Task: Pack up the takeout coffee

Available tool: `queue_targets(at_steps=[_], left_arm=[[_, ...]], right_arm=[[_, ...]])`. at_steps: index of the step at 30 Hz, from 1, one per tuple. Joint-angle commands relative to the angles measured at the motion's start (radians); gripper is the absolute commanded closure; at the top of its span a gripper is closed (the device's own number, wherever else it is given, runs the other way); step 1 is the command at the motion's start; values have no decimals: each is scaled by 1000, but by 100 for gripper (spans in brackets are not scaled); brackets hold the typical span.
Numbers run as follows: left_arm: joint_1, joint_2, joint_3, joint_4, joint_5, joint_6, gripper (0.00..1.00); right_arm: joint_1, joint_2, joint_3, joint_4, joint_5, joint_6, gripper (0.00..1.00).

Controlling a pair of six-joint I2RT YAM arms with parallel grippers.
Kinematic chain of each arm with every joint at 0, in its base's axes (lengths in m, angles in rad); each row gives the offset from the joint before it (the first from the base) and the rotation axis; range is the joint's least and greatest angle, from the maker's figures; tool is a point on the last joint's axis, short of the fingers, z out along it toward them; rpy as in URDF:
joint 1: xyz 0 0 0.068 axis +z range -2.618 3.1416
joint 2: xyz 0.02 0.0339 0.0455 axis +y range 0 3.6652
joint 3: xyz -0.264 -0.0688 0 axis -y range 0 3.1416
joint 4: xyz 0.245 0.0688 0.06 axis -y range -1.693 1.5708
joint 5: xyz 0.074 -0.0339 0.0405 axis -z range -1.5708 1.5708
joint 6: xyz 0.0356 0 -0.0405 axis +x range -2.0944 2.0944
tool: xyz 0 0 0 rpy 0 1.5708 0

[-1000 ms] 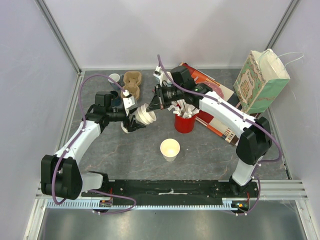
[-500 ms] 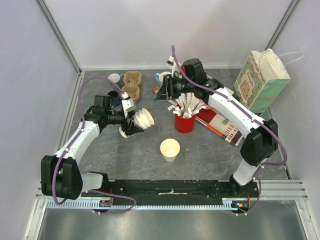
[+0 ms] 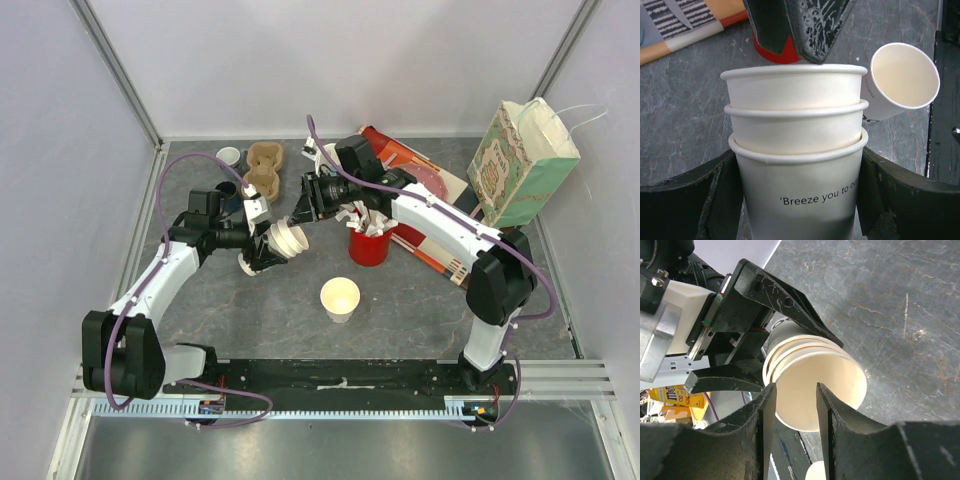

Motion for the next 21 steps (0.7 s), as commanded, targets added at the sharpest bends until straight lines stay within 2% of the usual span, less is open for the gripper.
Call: queue_targets(at_steps=[1, 11, 15, 21], left_arm=[[2, -10, 35, 31, 45, -7, 52], [2, -10, 33, 33, 42, -2, 52], [2, -9, 30, 31, 42, -1, 52], [2, -7, 33, 33, 47, -1, 52]], right_arm=[[27, 27, 24, 28, -41, 1, 55], [30, 10, 31, 30, -27, 7, 55], [28, -10, 41, 31, -19, 11, 49], [31, -6, 25, 44, -30, 25, 47]])
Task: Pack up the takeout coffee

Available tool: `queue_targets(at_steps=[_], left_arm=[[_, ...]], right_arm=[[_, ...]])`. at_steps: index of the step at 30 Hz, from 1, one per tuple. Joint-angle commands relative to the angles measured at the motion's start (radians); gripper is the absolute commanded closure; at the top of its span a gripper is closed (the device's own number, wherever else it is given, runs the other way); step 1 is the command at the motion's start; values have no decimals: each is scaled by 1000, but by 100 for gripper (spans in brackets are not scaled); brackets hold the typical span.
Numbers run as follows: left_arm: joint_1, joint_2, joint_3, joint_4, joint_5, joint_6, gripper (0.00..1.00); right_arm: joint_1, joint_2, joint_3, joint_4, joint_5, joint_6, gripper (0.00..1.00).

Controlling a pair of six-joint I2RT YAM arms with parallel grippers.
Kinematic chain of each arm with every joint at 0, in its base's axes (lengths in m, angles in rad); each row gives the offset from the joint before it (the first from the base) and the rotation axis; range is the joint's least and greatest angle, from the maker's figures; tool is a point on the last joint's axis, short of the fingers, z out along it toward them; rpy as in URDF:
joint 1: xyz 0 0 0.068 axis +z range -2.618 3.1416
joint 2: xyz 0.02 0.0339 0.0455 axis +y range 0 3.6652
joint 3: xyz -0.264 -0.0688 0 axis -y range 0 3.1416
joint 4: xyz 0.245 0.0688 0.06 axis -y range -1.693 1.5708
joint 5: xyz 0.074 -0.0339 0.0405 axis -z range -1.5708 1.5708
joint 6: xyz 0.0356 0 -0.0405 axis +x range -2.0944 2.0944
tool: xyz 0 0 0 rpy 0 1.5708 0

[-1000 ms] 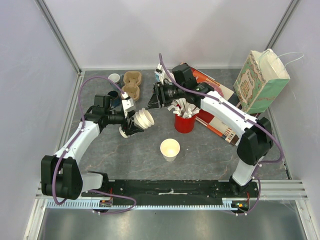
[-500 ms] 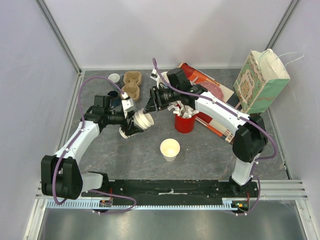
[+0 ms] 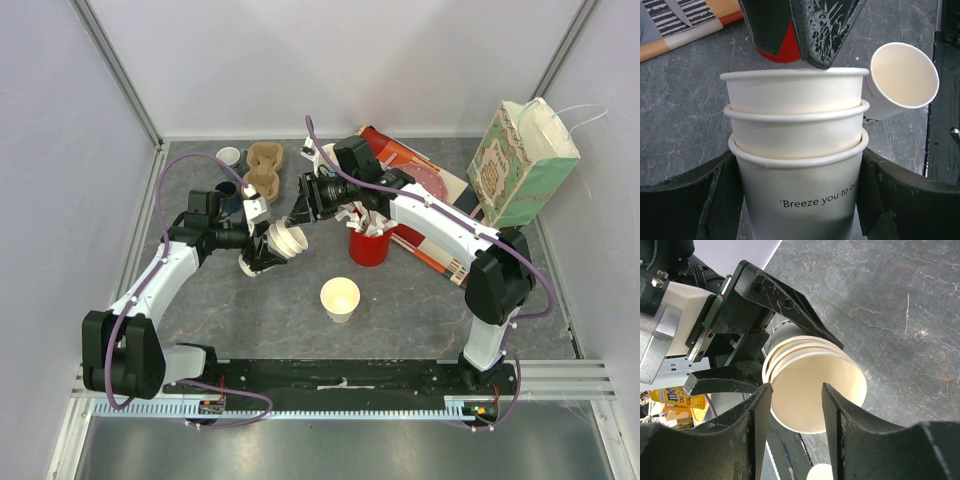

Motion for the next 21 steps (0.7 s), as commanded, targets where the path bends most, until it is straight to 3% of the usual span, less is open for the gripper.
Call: queue_targets(at_steps=[1, 16, 21], left_arm=[[-1, -7, 30, 42, 47, -1, 52], [1, -7, 35, 41, 47, -2, 52], [-1, -5, 35, 42, 47, -2, 52]], right_arm=[[19, -19, 12, 38, -32, 16, 47], [19, -44, -3, 76, -24, 45, 47], [28, -21, -37, 105, -41, 66, 61]])
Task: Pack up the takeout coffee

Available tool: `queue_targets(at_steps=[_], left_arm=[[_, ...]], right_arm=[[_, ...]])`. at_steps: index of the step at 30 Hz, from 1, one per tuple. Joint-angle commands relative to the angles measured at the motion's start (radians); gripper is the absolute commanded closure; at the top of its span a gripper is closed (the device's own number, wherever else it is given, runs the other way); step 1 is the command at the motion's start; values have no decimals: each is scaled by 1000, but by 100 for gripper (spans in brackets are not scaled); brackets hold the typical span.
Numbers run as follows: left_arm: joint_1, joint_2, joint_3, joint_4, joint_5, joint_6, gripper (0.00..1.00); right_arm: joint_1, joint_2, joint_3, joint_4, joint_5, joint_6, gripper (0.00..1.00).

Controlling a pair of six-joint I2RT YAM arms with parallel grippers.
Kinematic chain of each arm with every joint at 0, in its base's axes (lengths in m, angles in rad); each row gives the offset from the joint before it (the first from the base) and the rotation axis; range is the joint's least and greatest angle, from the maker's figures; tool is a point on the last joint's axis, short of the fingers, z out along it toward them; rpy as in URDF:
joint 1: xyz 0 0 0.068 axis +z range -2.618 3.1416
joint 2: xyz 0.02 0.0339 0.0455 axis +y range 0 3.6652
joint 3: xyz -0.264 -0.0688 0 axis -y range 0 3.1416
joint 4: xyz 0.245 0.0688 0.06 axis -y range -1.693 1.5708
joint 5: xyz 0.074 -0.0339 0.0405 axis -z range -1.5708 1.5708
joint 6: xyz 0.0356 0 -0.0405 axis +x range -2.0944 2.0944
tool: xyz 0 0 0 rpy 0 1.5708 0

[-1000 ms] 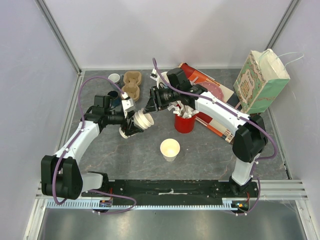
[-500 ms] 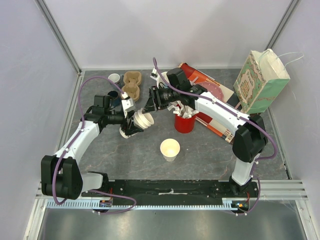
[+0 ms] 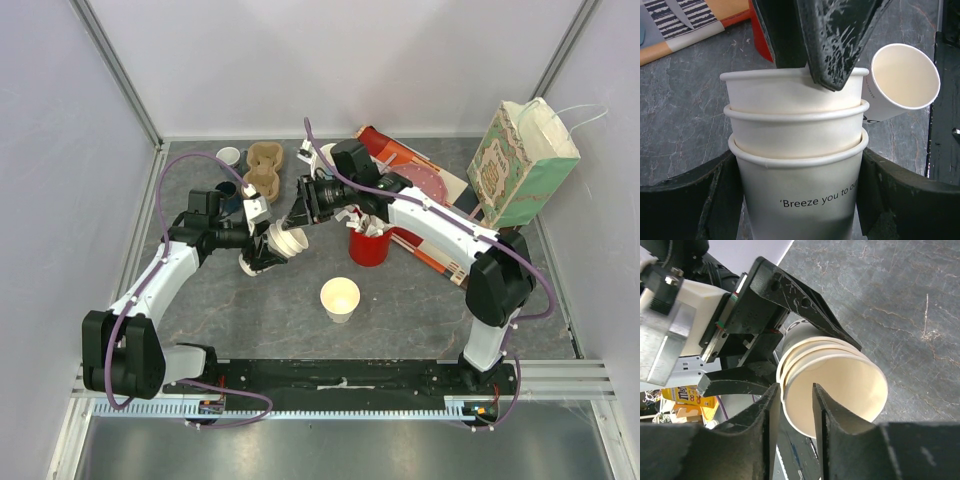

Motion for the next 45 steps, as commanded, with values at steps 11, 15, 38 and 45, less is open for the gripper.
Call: queue_targets(at_steps=[11, 15, 38, 45], left_arm=[[-1, -7, 29, 33, 41, 1, 52], [-1, -10, 27, 22, 36, 15, 52], [-1, -5, 38, 22, 39, 15, 53], [-1, -5, 37, 25, 41, 10, 53]], right_arm=[[15, -14, -8, 71, 0, 23, 100], [-34, -83, -42, 71, 106, 22, 100], [-57, -90, 9, 46, 39, -41, 57], [-14, -53, -1, 49, 14, -30, 50]])
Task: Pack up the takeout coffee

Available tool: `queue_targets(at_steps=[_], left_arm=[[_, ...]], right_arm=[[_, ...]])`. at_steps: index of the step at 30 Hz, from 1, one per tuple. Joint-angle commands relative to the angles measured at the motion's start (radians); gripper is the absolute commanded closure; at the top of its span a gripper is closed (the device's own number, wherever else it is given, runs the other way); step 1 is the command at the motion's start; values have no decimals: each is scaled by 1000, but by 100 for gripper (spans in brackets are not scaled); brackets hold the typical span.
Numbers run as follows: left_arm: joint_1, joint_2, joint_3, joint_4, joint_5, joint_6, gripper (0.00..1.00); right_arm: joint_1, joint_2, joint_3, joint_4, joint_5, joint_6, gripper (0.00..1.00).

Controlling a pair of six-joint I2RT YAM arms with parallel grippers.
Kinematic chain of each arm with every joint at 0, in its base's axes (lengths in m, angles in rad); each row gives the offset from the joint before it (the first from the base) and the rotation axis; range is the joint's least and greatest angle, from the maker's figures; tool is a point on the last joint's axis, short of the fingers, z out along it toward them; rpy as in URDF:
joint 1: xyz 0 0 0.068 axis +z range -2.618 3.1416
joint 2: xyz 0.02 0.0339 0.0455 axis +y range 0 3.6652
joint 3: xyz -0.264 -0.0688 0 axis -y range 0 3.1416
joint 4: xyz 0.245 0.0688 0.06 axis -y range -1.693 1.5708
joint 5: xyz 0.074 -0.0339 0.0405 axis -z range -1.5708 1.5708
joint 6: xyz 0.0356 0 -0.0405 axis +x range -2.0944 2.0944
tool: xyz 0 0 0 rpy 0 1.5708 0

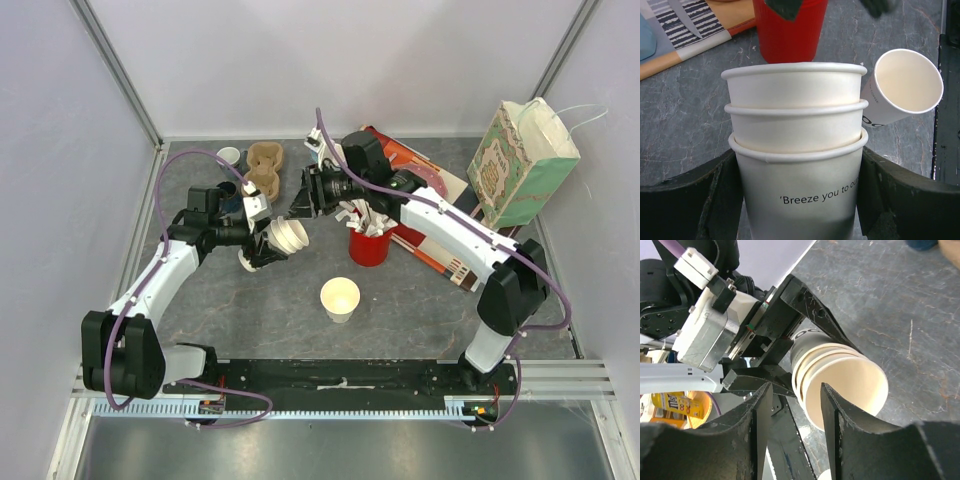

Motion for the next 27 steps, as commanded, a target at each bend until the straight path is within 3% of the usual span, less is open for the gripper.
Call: queue_targets(at_steps=[1, 6, 7, 9, 10, 17, 27], left_arm=[[4, -7, 20, 11, 42, 7, 53], [2, -9, 23, 12, 44, 7, 53], [2, -10, 23, 11, 44, 5, 53], [2, -12, 23, 12, 44, 5, 53], [2, -12, 23, 12, 46, 5, 53], [2, -13, 12, 11, 38, 13, 53], [2, -13, 14, 8, 44, 16, 53]], right_arm=[[10, 41, 3, 28, -50, -2, 52], [39, 69, -2, 29, -58, 4, 62], [41, 70, -2, 29, -55, 4, 77], [41, 67, 3, 28, -43, 4, 96], [41, 58, 4, 29, -20, 4, 100], [-11, -35, -15, 29, 149, 1, 100], [-119, -137, -42, 34, 169, -13, 100]])
